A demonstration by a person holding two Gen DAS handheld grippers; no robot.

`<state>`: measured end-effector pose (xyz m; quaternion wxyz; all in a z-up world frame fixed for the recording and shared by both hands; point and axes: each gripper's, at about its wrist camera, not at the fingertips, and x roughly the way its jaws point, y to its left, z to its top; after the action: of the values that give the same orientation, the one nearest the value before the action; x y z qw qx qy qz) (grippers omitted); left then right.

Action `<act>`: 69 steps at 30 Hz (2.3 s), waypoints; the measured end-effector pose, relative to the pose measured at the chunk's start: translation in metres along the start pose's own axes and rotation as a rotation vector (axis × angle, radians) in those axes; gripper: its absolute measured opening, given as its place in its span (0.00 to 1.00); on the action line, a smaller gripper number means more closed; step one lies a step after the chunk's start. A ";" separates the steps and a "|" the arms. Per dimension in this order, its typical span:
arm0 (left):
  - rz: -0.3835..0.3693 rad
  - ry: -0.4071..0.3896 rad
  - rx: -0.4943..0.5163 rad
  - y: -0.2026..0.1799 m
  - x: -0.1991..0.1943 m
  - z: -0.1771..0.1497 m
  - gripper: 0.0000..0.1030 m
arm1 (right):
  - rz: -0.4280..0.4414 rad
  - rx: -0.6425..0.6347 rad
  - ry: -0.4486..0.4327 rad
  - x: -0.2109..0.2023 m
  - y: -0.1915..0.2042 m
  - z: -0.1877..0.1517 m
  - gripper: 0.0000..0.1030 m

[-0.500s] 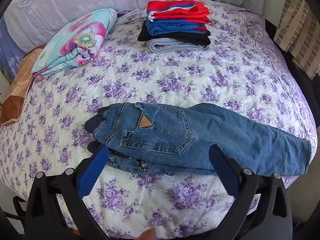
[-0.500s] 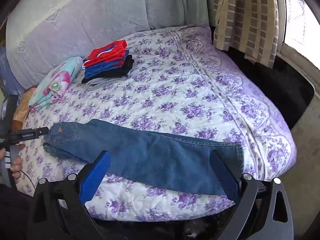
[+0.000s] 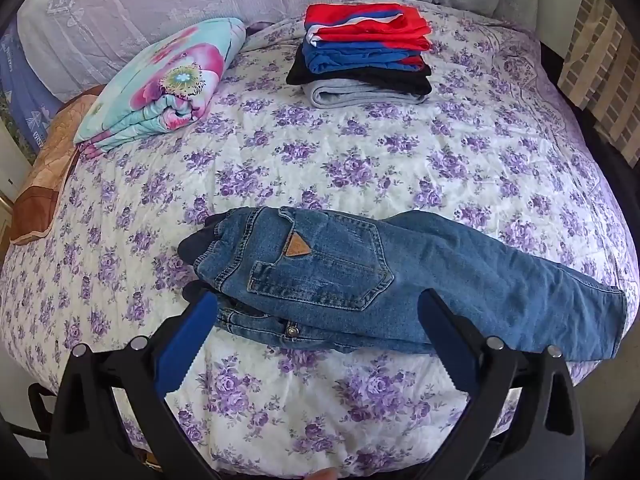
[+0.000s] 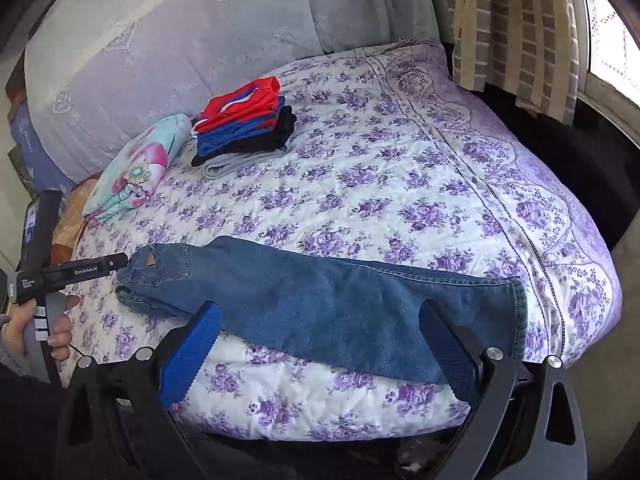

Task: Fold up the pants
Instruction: 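Position both grippers open over the waistband and hem of the blue jeans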

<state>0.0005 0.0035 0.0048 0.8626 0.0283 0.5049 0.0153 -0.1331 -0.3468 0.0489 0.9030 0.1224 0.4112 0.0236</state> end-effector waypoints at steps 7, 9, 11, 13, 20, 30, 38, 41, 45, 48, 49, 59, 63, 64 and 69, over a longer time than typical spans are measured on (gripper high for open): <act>0.002 -0.004 -0.005 -0.005 -0.001 0.001 0.95 | -0.034 0.028 -0.014 0.002 -0.003 0.003 0.96; 0.000 -0.005 -0.008 -0.005 0.000 0.003 0.95 | -0.031 0.031 -0.014 0.003 -0.003 0.004 0.96; -0.004 -0.007 -0.011 -0.005 0.001 0.005 0.95 | -0.032 0.021 -0.020 0.002 -0.001 0.006 0.96; -0.006 -0.008 -0.012 -0.005 0.002 0.006 0.95 | -0.033 0.014 -0.021 0.003 0.000 0.008 0.96; -0.013 -0.013 -0.016 -0.007 0.004 0.010 0.95 | -0.039 0.013 -0.017 0.005 0.001 0.010 0.96; -0.012 -0.007 -0.016 -0.008 0.008 0.012 0.95 | -0.045 0.015 -0.012 0.012 -0.001 0.016 0.96; -0.014 -0.006 -0.012 -0.013 0.012 0.013 0.95 | -0.053 0.026 -0.015 0.013 -0.003 0.018 0.96; -0.014 -0.007 -0.015 -0.014 0.012 0.013 0.95 | -0.055 0.030 -0.015 0.013 -0.004 0.018 0.96; -0.014 -0.007 -0.013 -0.014 0.012 0.014 0.95 | -0.056 0.031 -0.017 0.014 -0.004 0.019 0.96; -0.014 -0.007 -0.013 -0.014 0.012 0.013 0.95 | -0.055 0.030 -0.017 0.014 -0.004 0.019 0.96; -0.015 -0.006 -0.013 -0.014 0.012 0.013 0.95 | -0.055 0.031 -0.017 0.014 -0.005 0.019 0.96; -0.017 -0.006 -0.007 -0.017 0.013 0.015 0.95 | -0.052 0.018 -0.020 0.015 0.001 0.021 0.96; -0.016 -0.005 -0.007 -0.017 0.012 0.015 0.95 | -0.052 0.019 -0.020 0.015 0.001 0.022 0.96; -0.016 -0.006 -0.007 -0.017 0.012 0.015 0.95 | -0.054 0.019 -0.020 0.014 0.001 0.021 0.96; -0.011 -0.002 -0.011 -0.016 0.012 0.016 0.95 | -0.051 0.016 -0.021 0.015 0.001 0.021 0.96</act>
<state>0.0205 -0.0126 0.0009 0.8634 0.0209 0.5039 0.0133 -0.1076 -0.3484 0.0517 0.9066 0.1193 0.4048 -0.0039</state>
